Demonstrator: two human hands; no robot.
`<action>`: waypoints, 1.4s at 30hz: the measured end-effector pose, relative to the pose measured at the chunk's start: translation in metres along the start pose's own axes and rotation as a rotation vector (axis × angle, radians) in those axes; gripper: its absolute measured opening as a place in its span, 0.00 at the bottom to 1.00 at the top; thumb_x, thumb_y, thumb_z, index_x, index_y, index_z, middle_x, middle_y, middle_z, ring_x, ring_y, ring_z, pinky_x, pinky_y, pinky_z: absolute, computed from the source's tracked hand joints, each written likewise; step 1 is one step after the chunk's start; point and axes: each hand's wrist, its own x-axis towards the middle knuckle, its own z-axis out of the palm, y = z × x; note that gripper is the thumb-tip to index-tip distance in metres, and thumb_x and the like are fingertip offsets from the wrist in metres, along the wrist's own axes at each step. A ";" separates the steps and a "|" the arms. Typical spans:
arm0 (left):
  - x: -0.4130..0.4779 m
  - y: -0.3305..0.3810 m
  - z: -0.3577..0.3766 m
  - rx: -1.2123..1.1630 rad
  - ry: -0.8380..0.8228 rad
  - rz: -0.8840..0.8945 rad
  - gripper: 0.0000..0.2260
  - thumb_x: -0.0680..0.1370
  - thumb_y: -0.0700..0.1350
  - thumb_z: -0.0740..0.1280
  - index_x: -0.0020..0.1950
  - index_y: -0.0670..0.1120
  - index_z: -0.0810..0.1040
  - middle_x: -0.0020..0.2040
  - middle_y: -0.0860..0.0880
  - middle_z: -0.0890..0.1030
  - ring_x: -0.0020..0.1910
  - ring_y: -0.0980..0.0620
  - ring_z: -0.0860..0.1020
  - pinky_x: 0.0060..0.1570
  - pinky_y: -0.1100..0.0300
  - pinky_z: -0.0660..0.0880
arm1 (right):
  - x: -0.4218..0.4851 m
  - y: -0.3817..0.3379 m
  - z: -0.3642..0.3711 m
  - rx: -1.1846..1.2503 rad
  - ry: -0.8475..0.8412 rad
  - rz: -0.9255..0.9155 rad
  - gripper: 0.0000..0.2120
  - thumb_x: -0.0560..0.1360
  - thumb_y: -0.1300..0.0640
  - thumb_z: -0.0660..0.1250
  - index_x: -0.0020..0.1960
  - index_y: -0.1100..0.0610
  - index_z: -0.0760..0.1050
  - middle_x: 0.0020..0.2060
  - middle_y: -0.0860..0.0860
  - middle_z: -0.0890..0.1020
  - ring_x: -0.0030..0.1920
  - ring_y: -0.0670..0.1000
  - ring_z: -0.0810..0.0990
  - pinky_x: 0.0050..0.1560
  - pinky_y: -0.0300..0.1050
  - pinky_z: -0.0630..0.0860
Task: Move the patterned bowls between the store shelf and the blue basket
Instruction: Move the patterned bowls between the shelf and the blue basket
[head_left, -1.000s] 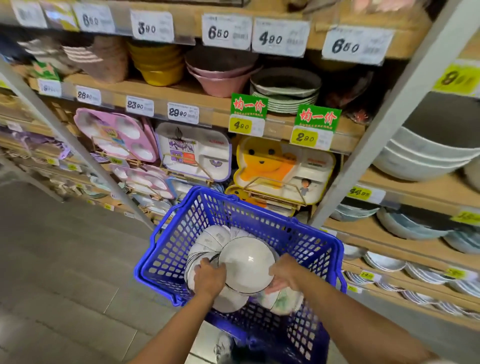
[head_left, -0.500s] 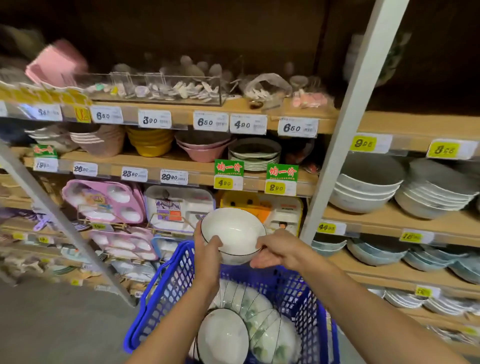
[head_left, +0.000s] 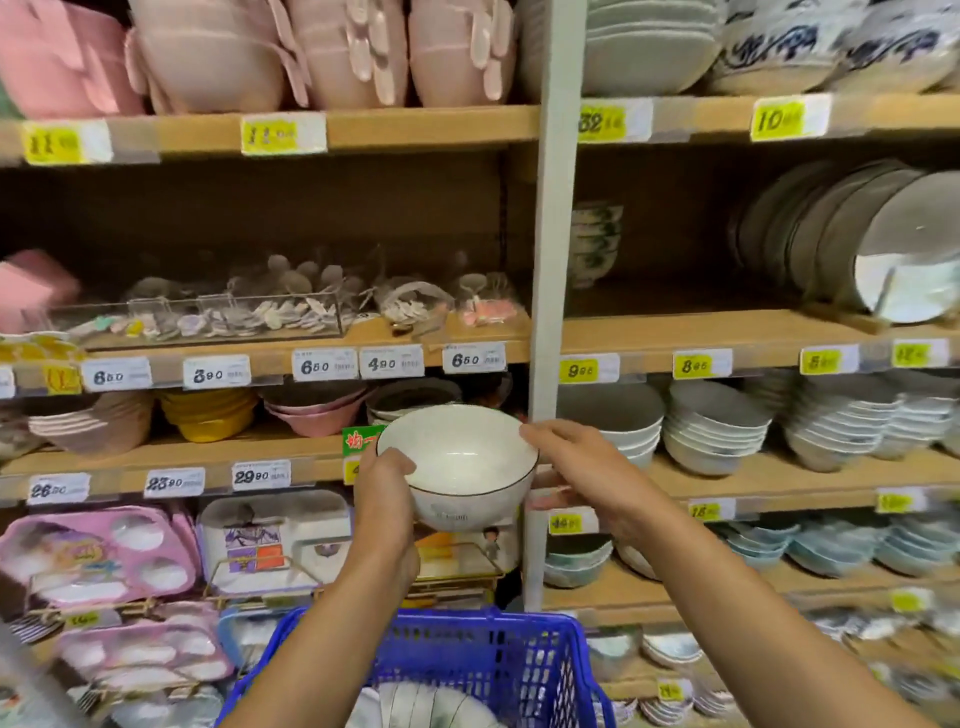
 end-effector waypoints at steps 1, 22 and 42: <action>-0.008 0.000 0.013 0.007 -0.032 -0.019 0.18 0.74 0.42 0.57 0.62 0.49 0.73 0.54 0.43 0.78 0.47 0.41 0.77 0.31 0.56 0.75 | -0.006 -0.002 -0.012 0.030 0.007 -0.024 0.12 0.77 0.46 0.65 0.57 0.49 0.78 0.48 0.47 0.85 0.47 0.48 0.85 0.43 0.45 0.83; -0.127 -0.037 0.273 -0.037 -0.223 -0.058 0.06 0.74 0.45 0.61 0.49 0.52 0.74 0.46 0.45 0.81 0.45 0.43 0.79 0.47 0.47 0.78 | -0.070 -0.034 -0.254 0.389 0.288 -0.127 0.12 0.75 0.62 0.55 0.51 0.55 0.77 0.48 0.53 0.81 0.47 0.53 0.78 0.41 0.45 0.75; 0.042 0.009 0.357 -0.030 -0.354 -0.016 0.13 0.76 0.47 0.62 0.61 0.51 0.74 0.51 0.45 0.82 0.49 0.43 0.81 0.40 0.48 0.82 | 0.117 -0.089 -0.290 0.519 0.328 -0.129 0.22 0.70 0.69 0.54 0.59 0.59 0.78 0.52 0.59 0.82 0.49 0.59 0.81 0.38 0.47 0.80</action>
